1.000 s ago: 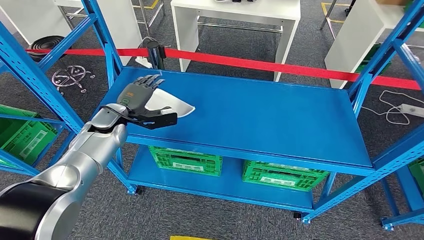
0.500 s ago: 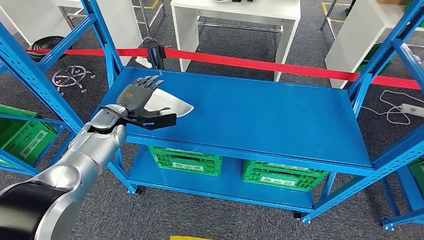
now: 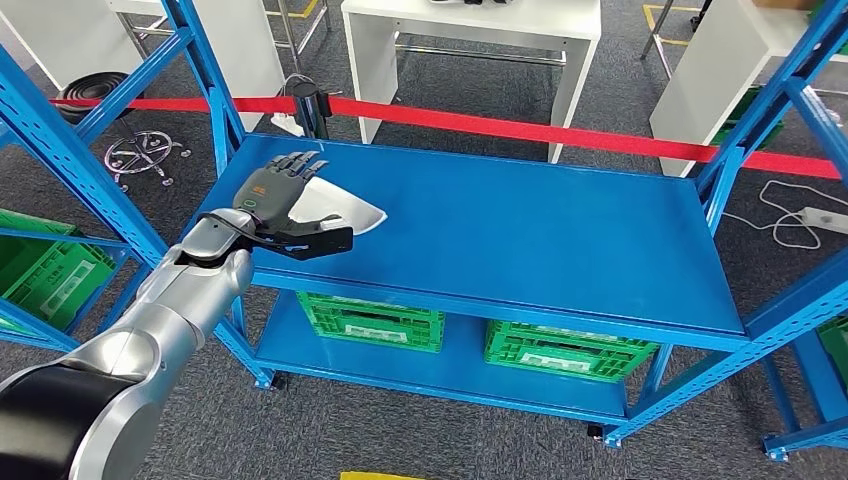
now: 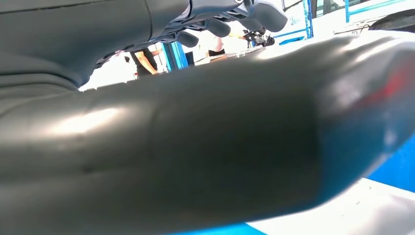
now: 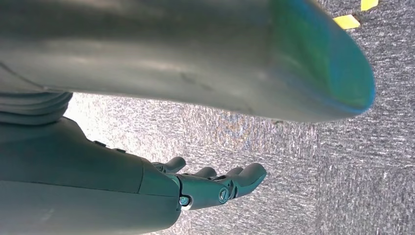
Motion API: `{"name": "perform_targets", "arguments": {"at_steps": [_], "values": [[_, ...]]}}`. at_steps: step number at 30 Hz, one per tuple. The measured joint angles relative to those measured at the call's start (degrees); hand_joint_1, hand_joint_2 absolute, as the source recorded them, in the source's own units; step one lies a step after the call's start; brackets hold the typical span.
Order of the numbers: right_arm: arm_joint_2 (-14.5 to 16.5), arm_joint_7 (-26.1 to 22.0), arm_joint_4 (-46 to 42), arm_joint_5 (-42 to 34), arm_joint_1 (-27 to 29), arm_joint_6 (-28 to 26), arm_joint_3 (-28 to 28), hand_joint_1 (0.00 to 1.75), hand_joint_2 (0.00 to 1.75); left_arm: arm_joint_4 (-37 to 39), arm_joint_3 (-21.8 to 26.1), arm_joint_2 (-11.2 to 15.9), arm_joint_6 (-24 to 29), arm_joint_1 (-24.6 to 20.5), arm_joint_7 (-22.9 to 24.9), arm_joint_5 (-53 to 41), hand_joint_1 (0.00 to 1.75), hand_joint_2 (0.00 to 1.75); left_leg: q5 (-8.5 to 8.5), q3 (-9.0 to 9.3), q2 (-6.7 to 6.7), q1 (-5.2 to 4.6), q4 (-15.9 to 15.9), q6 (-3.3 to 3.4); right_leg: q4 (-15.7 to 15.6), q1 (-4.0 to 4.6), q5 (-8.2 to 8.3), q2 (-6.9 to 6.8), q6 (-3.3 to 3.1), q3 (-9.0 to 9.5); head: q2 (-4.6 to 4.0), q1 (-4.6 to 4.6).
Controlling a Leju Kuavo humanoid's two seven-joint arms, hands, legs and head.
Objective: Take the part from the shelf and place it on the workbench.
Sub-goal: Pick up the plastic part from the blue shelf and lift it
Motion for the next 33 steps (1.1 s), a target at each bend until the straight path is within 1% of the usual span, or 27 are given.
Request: {"name": "perform_targets", "arguments": {"at_steps": [6, 12, 15, 17, 18, 19, 20, 21, 22, 23, 24, 25, 26, 27, 28, 29, 30, 31, 32, 33], "values": [[0.0, 0.5, 0.0, -0.2, 0.0, -0.1, -0.1, 0.00, 0.00, 0.0, 0.0, 0.0, 0.2, 0.1, 0.3, 0.0, 0.00, 0.00, 0.00, 0.00, 0.00, 0.00, 0.0, 0.00, 0.0, 0.00, 0.00, 0.00, 0.00, 0.00, 0.00, 0.00], [0.0, 0.8, 0.0, -0.4, -0.1, -0.3, -0.8, 0.00, 0.00, 0.0, -0.1, -0.2, 0.2, 0.1, 1.7, -0.2, 0.00, 0.00, -0.09, -0.21, -0.01, -0.17, 0.3, 0.16, 0.0, -0.15, 0.17, -0.01, 0.27, -0.04, 0.00, -0.01], [0.0, 0.8, 0.0, -0.4, -0.1, -0.3, -1.0, 0.00, 0.00, 0.0, -0.1, -0.2, 0.2, 0.1, 1.8, -0.4, 0.00, 0.00, -0.17, -0.44, -0.01, -0.41, 0.4, 0.62, -0.1, -0.33, 0.31, -0.03, 0.64, 0.01, 0.00, -0.02], [0.1, 0.8, 0.0, -0.3, -0.1, -0.2, -1.0, 0.00, 0.00, 0.0, -0.1, -0.2, 0.2, 0.1, 2.0, -0.4, 0.00, 0.00, -0.19, -0.48, 0.00, -0.46, 0.2, 1.24, 0.4, -0.46, 0.73, -0.03, 1.12, 0.03, 0.00, -0.01], [0.1, 0.8, 0.0, -0.2, -0.1, -0.2, -1.1, 0.00, 0.00, 0.0, -0.1, -0.2, 0.2, 0.1, 2.1, -0.4, 0.00, 0.00, -0.14, -0.32, 0.05, -0.39, 0.0, 1.58, 1.0, -0.52, 0.65, -0.06, 1.29, -0.13, 0.00, 0.01], [0.1, 0.8, 0.0, -0.1, -0.1, -0.2, -1.1, 0.00, 0.00, 0.0, -0.1, -0.3, 0.2, 0.1, 2.2, -0.4, 0.00, 0.00, -0.08, -0.08, 0.10, -0.31, -0.1, 1.89, 2.2, -0.52, -0.09, -0.08, 1.33, -0.65, 0.00, 0.04], [0.2, 0.8, 0.0, 0.0, -0.1, -0.2, -1.1, 0.00, 0.00, 0.0, -0.2, -0.4, 0.2, 0.1, 2.3, -0.4, 0.00, 0.00, 0.01, 0.13, 0.15, -0.26, -0.1, 2.08, 4.3, -0.47, -1.63, -0.10, 1.25, -1.67, 0.00, 0.08], [0.2, 0.8, 0.0, 0.0, -0.1, -0.2, -1.1, 0.00, 0.00, 0.0, -0.2, -0.4, 0.2, 0.1, 2.4, -0.5, 0.00, 0.00, 0.09, 0.13, 0.19, -0.25, 0.0, 2.16, 7.6, -0.35, -3.73, -0.10, 1.10, -3.15, 0.00, 0.10], [0.2, 0.7, 0.0, 0.1, -0.1, -0.2, -1.1, 0.00, 0.00, 0.0, -0.2, -0.4, 0.2, 0.2, 2.5, -0.5, 0.00, 0.00, 0.11, -0.01, 0.19, -0.28, 0.1, 2.20, 11.7, -0.20, -6.01, -0.08, 0.97, -4.96, 0.00, 0.13], [0.2, 0.7, 0.0, 0.1, -0.1, -0.2, -1.1, 0.00, 0.00, 0.0, -0.2, -0.4, 0.2, 0.3, 2.5, -0.5, 0.00, 0.00, 0.08, -0.16, 0.19, -0.32, 0.2, 2.19, 15.5, -0.06, -7.79, -0.06, 0.89, -6.57, 0.00, 0.14], [0.2, 0.6, 0.0, 0.2, -0.1, -0.2, -1.1, 0.00, 0.00, 0.0, -0.2, -0.4, 0.2, 0.5, 2.5, -0.5, 0.00, 0.00, 0.01, -0.26, 0.18, -0.35, 0.3, 2.13, 17.8, 0.03, -8.73, -0.06, 0.83, -7.47, 0.00, 0.14], [0.2, 0.6, 0.0, 0.4, -0.1, -0.2, -1.1, 0.00, 0.00, 0.0, -0.2, -0.5, 0.2, 0.7, 2.5, -0.5, 0.00, 0.00, -0.10, -0.32, 0.18, -0.36, 0.4, 2.02, 18.2, 0.07, -8.72, -0.06, 0.78, -7.39, 0.00, 0.15], [0.2, 0.5, 0.0, 0.5, 0.0, -0.1, -1.1, 0.00, 0.00, 0.0, -0.2, -0.4, 0.2, 0.8, 2.5, -0.5, 0.00, 0.00, -0.26, -0.31, 0.17, -0.35, 0.6, 1.86, 16.0, 0.07, -7.67, -0.09, 0.66, -6.04, 0.00, 0.15], [0.2, 0.4, 0.0, 0.6, 0.0, -0.1, -1.1, 0.00, 0.00, 0.0, -0.2, -0.4, 0.2, 0.9, 2.5, -0.5, 0.00, 0.00, -0.49, -0.27, 0.17, -0.34, 0.8, 1.65, 12.0, 0.06, -6.02, -0.12, 0.49, -3.77, 0.00, 0.15], [0.2, 0.4, 0.0, 0.7, -0.1, 0.0, -1.1, 0.00, 0.00, 0.0, -0.2, -0.4, 0.2, 0.9, 2.5, -0.5, 0.00, 0.00, -0.75, -0.24, 0.18, -0.35, 1.1, 1.37, 8.1, 0.11, -5.01, -0.16, 0.23, -1.64, 0.00, 0.15], [0.2, 0.3, 0.0, 0.7, -0.1, 0.0, -1.1, 0.00, 0.00, 0.0, -0.2, -0.4, 0.2, 0.8, 2.5, -0.5, 0.00, 0.00, -1.03, -0.26, 0.19, -0.38, 1.3, 1.05, 5.0, 0.24, -4.79, -0.18, -0.09, 0.00, 0.00, 0.13], [0.2, 0.3, 0.0, 0.8, -0.2, 0.1, -1.1, 0.00, 0.00, -0.1, -0.2, -0.3, 0.2, 0.8, 2.5, -0.5, 0.00, 0.00, -1.30, -0.28, 0.22, -0.41, 1.4, 0.68, 3.2, 0.38, -4.87, -0.17, -0.41, 0.98, 0.00, 0.12], [0.2, 0.3, 0.0, 0.9, -0.1, 0.1, -1.1, 0.00, 0.00, -0.1, -0.2, -0.3, 0.2, 0.8, 2.5, -0.5, 0.00, 0.00, -1.40, -0.22, 0.22, -0.44, 1.6, 0.26, 2.8, 0.51, -5.42, -0.14, -0.80, 1.20, 0.00, 0.10], [0.2, 0.3, 0.0, 1.0, -0.1, 0.1, -1.1, 0.00, 0.00, -0.1, -0.2, -0.2, 0.2, 0.8, 2.5, -0.5, 0.00, 0.00, -1.53, -0.09, 0.21, -0.45, 1.8, -0.14, 2.7, 0.55, -5.53, -0.11, -1.18, 1.52, 0.00, 0.09], [0.2, 0.3, 0.0, 1.0, 0.0, 0.1, -1.1, 0.00, 0.00, -0.2, -0.2, -0.2, 0.1, 0.8, 2.5, -0.5, 0.00, 0.00, -1.72, 0.01, 0.22, -0.41, 2.1, -0.55, 2.6, 0.46, -5.25, -0.09, -1.56, 2.00, 0.00, 0.09]]}}
